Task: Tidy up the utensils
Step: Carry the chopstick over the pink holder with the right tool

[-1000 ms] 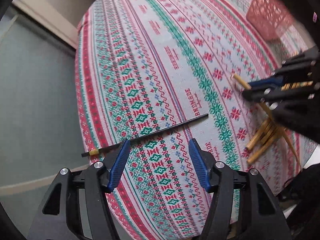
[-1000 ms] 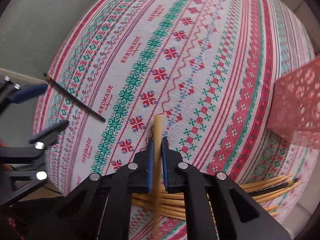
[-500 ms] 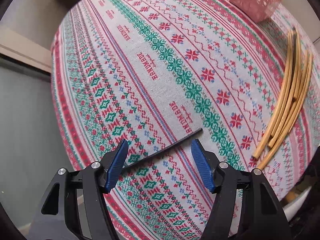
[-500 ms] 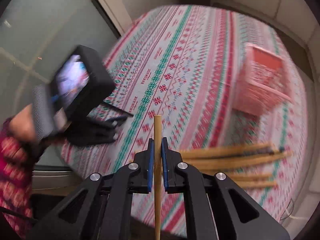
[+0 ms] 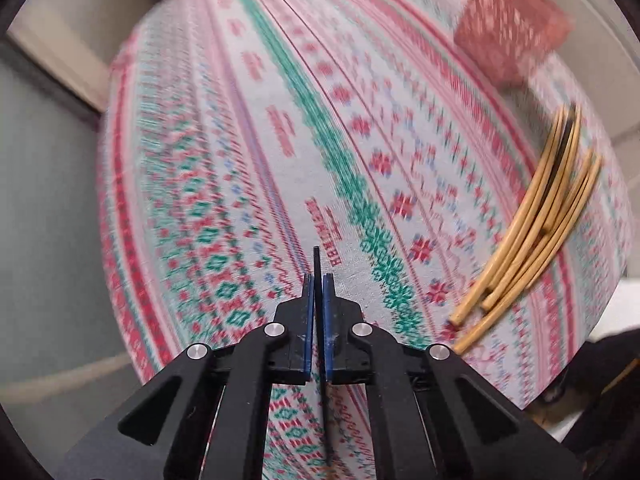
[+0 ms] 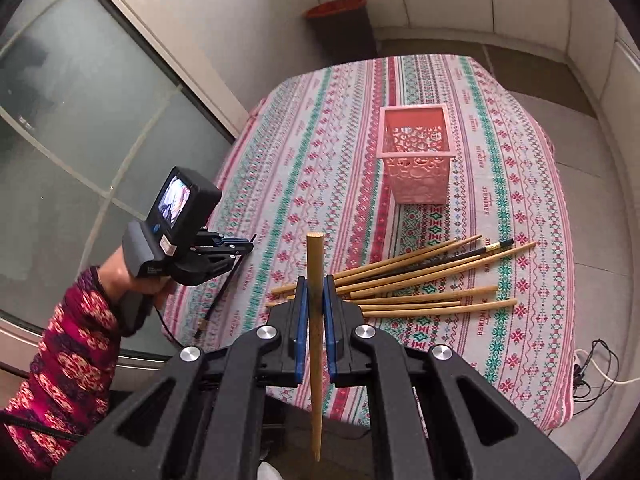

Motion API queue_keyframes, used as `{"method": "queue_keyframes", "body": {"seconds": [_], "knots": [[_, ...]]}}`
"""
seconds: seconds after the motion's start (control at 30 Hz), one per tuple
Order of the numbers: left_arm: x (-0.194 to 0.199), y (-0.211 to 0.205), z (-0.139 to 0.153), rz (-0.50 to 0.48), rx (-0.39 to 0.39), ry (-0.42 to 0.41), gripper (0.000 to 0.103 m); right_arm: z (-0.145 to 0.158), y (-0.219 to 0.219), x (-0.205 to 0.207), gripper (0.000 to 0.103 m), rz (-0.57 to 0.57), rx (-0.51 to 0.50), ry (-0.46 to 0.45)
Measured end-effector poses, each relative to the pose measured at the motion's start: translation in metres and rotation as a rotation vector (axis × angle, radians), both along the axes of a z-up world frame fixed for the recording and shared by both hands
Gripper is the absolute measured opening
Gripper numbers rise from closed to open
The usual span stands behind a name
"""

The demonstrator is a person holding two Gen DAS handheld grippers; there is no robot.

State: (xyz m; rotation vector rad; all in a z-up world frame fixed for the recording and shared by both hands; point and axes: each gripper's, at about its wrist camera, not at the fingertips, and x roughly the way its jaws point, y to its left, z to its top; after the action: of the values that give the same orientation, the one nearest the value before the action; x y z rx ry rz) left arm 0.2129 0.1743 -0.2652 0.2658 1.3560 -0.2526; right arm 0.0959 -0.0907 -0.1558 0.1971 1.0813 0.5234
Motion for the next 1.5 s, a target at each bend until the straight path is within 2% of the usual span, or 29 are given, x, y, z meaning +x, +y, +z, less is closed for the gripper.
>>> {"method": "queue_keyframes", "body": {"seconds": [0.1,0.2,0.37,0.53,0.67,0.77,0.87,1.07,1.23,1.33,1.5], "knots": [[-0.011,0.003,0.034,0.055,-0.034,-0.087,0.003,0.015,-0.009,-0.006,0.008,-0.013,0.055,-0.030],[-0.040,-0.004,0.078,0.084,-0.072,-0.210,0.003,0.037,-0.018,-0.015,0.008,-0.028,0.103,-0.087],[-0.056,-0.023,0.143,0.113,-0.119,-0.405,0.003,0.079,-0.033,-0.029,0.008,-0.073,0.161,-0.194],[-0.058,-0.046,0.202,0.143,-0.162,-0.603,0.003,0.120,-0.060,-0.026,0.008,-0.180,0.221,-0.290],[-0.059,-0.064,0.245,0.136,-0.223,-0.726,0.003,0.145,-0.085,-0.014,0.008,-0.302,0.257,-0.362],[-0.051,-0.086,0.268,0.104,-0.286,-0.775,0.003,0.154,-0.101,-0.003,0.008,-0.378,0.292,-0.401],[-0.040,-0.108,0.277,0.080,-0.337,-0.796,0.003,0.156,-0.112,0.009,0.008,-0.428,0.300,-0.424],[-0.023,-0.132,0.272,0.075,-0.396,-0.794,0.003,0.145,-0.123,0.033,0.008,-0.497,0.311,-0.435],[-0.004,-0.138,0.266,0.108,-0.441,-0.782,0.003,0.145,-0.133,0.039,0.008,-0.577,0.310,-0.490],[0.007,-0.143,0.262,0.125,-0.457,-0.771,0.003,0.151,-0.137,0.038,0.008,-0.645,0.259,-0.555],[0.013,-0.150,0.258,0.125,-0.479,-0.765,0.003,0.156,-0.142,0.041,0.008,-0.668,0.183,-0.590]]}}
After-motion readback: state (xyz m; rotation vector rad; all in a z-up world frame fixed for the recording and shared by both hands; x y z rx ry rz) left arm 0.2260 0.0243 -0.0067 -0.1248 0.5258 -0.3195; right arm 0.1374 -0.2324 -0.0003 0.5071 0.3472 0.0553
